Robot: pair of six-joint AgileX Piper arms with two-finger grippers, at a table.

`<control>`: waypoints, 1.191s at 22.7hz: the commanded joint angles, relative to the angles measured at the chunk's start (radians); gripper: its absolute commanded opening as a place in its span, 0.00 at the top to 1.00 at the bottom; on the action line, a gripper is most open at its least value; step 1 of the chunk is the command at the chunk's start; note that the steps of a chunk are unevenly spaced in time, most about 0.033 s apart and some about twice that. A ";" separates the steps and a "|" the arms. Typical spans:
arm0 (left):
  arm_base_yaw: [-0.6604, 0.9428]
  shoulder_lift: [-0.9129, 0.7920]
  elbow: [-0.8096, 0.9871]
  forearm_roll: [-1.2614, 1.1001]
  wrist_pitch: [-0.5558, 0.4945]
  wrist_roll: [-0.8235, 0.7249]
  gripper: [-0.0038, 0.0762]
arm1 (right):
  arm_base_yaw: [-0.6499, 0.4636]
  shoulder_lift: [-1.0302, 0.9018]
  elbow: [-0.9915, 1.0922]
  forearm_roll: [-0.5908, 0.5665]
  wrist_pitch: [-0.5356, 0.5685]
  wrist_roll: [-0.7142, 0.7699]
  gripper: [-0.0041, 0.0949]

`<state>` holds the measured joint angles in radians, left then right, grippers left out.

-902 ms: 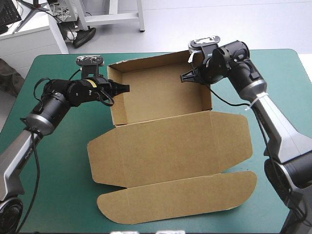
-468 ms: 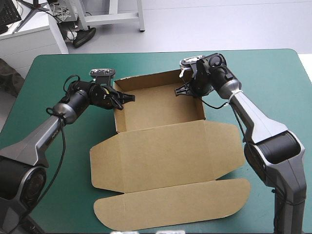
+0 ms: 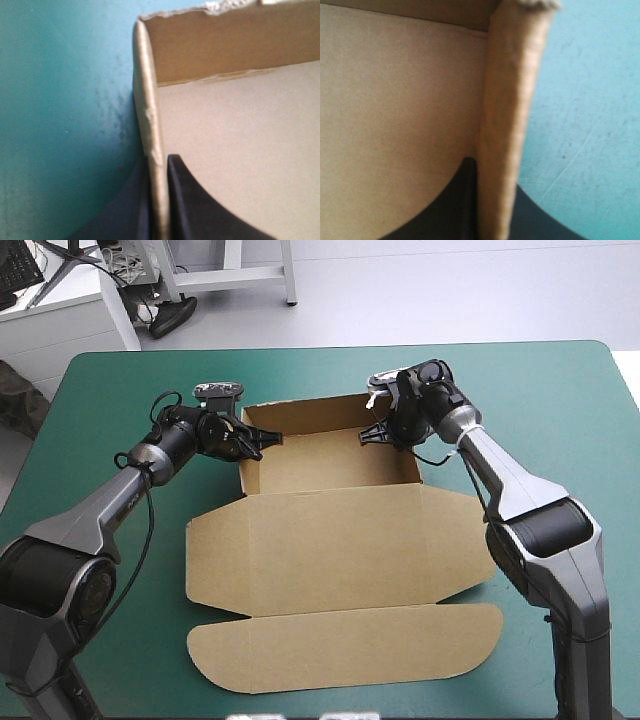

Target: Fold the box

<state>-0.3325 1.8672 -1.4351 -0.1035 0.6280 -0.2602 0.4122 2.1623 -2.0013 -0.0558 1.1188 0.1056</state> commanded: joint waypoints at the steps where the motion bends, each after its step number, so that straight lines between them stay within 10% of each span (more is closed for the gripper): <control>1: -0.014 0.004 0.006 0.005 0.020 0.063 0.96 | 0.021 -0.011 -0.004 0.033 -0.064 -0.053 0.98; 7: -0.014 -0.014 0.005 -0.022 0.056 0.121 0.83 | 0.015 -0.013 -0.024 0.016 -0.009 -0.070 0.86; 12: -0.014 -0.036 -0.063 -0.029 0.119 0.121 0.52 | -0.031 -0.013 -0.110 0.079 0.086 -0.072 0.56; 27: -0.014 -0.043 -0.476 0.077 0.514 0.119 0.51 | -0.059 -0.140 -0.219 0.080 0.136 -0.083 0.54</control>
<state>-0.3431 1.8872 -1.8242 -0.0405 1.1112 -0.1391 0.3580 2.1294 -2.1842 0.0320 1.2392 0.0356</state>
